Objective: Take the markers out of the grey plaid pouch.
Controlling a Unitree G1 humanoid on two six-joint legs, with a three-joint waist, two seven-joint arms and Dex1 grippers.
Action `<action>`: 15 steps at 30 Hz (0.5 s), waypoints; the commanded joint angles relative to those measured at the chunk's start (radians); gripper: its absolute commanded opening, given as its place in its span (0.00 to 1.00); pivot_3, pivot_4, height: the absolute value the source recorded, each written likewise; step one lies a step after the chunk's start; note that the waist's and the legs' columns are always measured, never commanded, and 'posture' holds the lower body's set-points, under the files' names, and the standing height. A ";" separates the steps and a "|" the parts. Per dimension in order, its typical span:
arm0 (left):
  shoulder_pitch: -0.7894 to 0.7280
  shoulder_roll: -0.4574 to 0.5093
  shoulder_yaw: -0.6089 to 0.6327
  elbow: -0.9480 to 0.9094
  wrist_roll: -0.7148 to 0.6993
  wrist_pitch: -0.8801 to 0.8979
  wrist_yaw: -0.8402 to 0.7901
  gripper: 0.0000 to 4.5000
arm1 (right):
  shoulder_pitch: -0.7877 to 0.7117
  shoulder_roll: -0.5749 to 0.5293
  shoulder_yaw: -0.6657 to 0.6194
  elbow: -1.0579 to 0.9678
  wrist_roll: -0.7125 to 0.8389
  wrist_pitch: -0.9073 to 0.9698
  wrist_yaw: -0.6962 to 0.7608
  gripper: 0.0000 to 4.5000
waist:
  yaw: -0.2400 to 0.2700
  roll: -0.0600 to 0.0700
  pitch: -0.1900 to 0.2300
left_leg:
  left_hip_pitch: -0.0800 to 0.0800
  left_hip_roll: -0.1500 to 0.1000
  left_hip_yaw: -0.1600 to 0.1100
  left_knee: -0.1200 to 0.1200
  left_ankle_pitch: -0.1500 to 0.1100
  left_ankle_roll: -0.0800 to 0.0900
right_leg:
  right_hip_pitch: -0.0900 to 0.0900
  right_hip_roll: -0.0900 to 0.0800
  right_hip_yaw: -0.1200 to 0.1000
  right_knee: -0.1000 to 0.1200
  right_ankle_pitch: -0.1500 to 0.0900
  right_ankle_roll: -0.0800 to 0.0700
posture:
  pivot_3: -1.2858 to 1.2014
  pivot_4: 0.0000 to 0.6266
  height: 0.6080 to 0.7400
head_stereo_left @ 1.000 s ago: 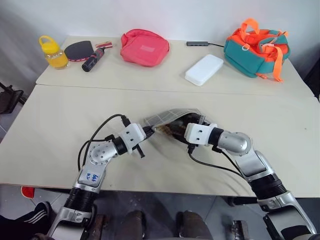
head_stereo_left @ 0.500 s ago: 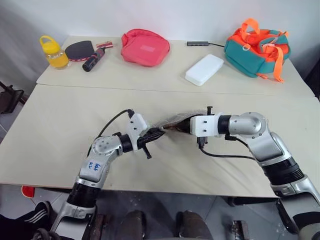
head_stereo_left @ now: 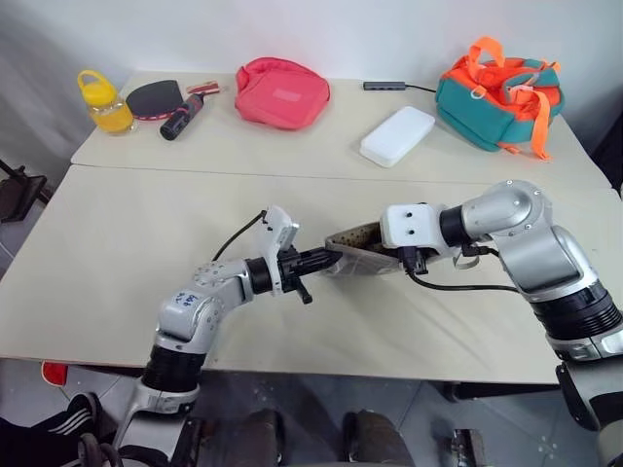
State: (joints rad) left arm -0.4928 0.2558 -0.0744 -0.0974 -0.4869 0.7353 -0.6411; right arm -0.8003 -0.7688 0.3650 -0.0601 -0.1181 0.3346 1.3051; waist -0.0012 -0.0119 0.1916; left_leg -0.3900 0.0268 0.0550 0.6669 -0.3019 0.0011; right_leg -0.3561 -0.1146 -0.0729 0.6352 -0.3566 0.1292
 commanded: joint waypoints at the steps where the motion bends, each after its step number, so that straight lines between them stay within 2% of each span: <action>1: -0.002 0.019 -0.019 0.029 0.049 -0.047 0.005 0.00 | 0.005 -0.006 0.011 0.011 -0.023 0.008 -0.010 0.32 | -0.001 0.000 0.000 | 0.000 0.000 0.000 0.000 0.000 0.000 | 0.000 0.000 0.000 0.000 0.000 0.000 | 0.52 0.24 1.00; 11: 0.011 0.002 -0.028 0.022 0.051 -0.064 0.017 0.00 | 0.031 0.011 0.026 0.071 -0.058 -0.035 -0.062 0.32 | 0.000 0.000 0.000 | 0.000 0.000 0.000 0.000 0.000 -0.001 | 0.000 0.000 0.000 0.000 0.000 0.000 | 0.52 0.24 1.00; 14: 0.013 0.002 -0.027 0.019 0.050 -0.066 0.019 0.00 | 0.031 0.016 0.024 0.083 -0.079 -0.061 -0.087 0.45 | -0.002 0.000 0.000 | 0.000 0.000 0.001 0.001 0.000 -0.001 | 0.000 0.000 0.001 0.000 0.000 0.000 | 0.52 0.24 1.00; 15: 0.014 0.002 -0.027 0.018 0.050 -0.066 0.019 0.00 | 0.031 0.017 0.023 0.085 -0.083 -0.067 -0.094 0.52 | -0.002 0.000 0.000 | 0.001 0.000 0.001 0.001 0.000 -0.001 | 0.000 0.000 0.001 0.000 0.000 0.000 | 0.52 0.24 1.00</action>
State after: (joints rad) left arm -0.4939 0.2528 -0.1077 -0.0680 -0.4490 0.6747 -0.6347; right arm -0.7739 -0.7523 0.3927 0.0128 -0.1857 0.2786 1.2255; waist -0.0029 -0.0119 0.1915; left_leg -0.3891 0.0271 0.0555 0.6676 -0.3014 0.0002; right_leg -0.3560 -0.1143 -0.0724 0.6348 -0.3565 0.1290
